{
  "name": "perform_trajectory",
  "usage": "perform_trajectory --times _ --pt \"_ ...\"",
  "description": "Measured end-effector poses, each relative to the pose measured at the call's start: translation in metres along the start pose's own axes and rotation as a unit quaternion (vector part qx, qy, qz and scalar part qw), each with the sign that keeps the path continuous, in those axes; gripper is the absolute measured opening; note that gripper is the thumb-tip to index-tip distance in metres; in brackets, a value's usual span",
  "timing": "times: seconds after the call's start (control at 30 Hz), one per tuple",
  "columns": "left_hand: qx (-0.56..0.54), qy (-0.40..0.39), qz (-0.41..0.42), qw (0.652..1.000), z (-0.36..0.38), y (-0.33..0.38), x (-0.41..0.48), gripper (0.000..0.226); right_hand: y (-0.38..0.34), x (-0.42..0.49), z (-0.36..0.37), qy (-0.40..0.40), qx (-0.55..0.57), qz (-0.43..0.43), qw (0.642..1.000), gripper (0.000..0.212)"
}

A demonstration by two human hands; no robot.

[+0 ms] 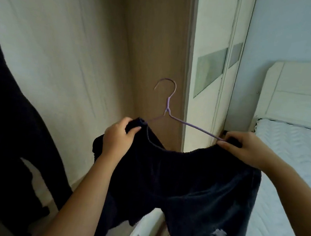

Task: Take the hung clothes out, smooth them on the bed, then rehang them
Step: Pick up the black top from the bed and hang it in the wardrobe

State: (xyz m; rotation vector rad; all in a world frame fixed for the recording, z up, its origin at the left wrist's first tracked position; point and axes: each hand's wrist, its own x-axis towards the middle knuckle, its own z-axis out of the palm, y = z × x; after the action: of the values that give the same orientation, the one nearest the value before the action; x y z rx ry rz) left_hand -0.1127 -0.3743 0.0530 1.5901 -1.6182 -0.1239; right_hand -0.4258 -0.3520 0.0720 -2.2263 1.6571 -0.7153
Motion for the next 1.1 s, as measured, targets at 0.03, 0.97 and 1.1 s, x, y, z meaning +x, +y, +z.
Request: perform_trajectory --times 0.03,0.97,1.1 --pt "0.006 0.0 0.005 1.0 -0.003 0.003 0.011 0.025 -0.006 0.005 -0.004 -0.01 0.009 -0.006 1.0 0.024" --pt "0.318 0.485 0.043 0.813 -0.25 0.07 0.097 0.05 -0.281 0.18 -0.078 -0.116 0.528 -0.143 0.829 0.019" --pt "0.332 0.424 -0.056 0.841 -0.265 0.055 0.105 0.067 -0.332 0.197 -0.075 -0.117 0.566 -0.162 0.8 0.02"
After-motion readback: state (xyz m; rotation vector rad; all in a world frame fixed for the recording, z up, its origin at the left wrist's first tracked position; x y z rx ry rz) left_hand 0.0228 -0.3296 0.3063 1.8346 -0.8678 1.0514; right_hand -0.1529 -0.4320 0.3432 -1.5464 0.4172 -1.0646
